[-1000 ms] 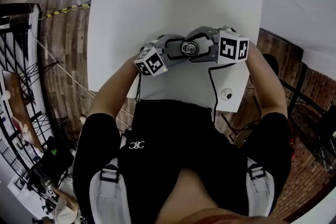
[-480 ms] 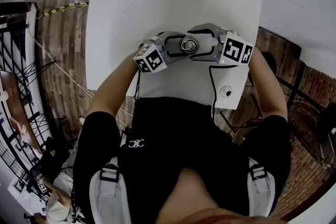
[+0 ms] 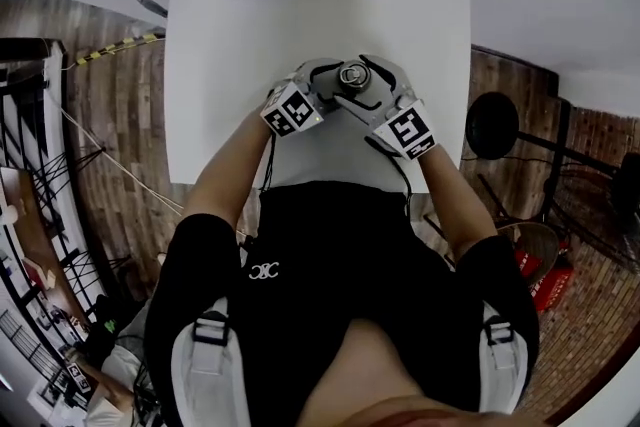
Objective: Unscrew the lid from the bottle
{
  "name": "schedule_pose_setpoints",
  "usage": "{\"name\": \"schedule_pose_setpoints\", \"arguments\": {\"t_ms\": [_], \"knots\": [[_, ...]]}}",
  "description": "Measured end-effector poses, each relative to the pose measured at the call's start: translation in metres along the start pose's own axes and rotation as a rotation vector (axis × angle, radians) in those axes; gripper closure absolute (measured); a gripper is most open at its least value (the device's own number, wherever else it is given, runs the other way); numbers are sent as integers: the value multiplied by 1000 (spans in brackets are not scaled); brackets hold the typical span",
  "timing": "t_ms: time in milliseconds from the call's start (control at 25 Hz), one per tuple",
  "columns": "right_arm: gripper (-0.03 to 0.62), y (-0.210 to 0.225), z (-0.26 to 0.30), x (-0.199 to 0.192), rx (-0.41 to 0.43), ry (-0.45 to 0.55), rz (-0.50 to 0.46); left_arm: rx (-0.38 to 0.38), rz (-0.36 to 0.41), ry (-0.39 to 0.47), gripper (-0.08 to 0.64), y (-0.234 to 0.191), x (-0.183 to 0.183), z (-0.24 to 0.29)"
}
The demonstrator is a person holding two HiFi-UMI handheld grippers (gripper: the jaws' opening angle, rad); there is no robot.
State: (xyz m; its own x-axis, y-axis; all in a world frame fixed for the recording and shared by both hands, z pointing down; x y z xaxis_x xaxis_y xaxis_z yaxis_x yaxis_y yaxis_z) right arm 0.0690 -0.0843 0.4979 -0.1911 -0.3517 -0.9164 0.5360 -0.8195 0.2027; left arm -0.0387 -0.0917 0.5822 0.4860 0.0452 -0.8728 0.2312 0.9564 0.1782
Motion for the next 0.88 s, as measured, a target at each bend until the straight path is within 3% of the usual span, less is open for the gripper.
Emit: {"name": "schedule_pose_setpoints", "arguments": {"t_ms": [120, 160, 480, 600, 720, 880], "knots": [[264, -4, 5, -7, -184, 39, 12, 33, -14, 5, 204, 3, 1, 2], [317, -4, 5, -7, -212, 51, 11, 40, -17, 4, 204, 3, 1, 2], [321, -9, -20, 12, -152, 119, -23, 48, -25, -2, 205, 11, 4, -3], [321, -7, -34, 27, -176, 164, -27, 53, -47, -3, 202, 11, 2, -2], [321, -8, -47, 42, -210, 211, -17, 63, -118, -16, 199, 13, 2, 0], [321, -10, -64, 57, -261, 258, 33, 121, -154, -27, 199, 18, 4, -4]]}}
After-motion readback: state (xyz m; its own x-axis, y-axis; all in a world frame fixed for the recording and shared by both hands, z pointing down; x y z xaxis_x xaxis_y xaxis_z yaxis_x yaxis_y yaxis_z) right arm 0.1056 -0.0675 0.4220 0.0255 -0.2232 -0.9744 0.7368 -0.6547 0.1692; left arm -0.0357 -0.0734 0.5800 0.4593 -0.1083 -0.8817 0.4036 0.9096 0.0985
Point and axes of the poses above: the fingertips, and each gripper's own axes: z forward along the fingers, y to its right, x out of its top, the point moved 8 cm from there along -z, backward along the fingers, and after that the axes turned 13 degrees about z, right-handed, at the moved point
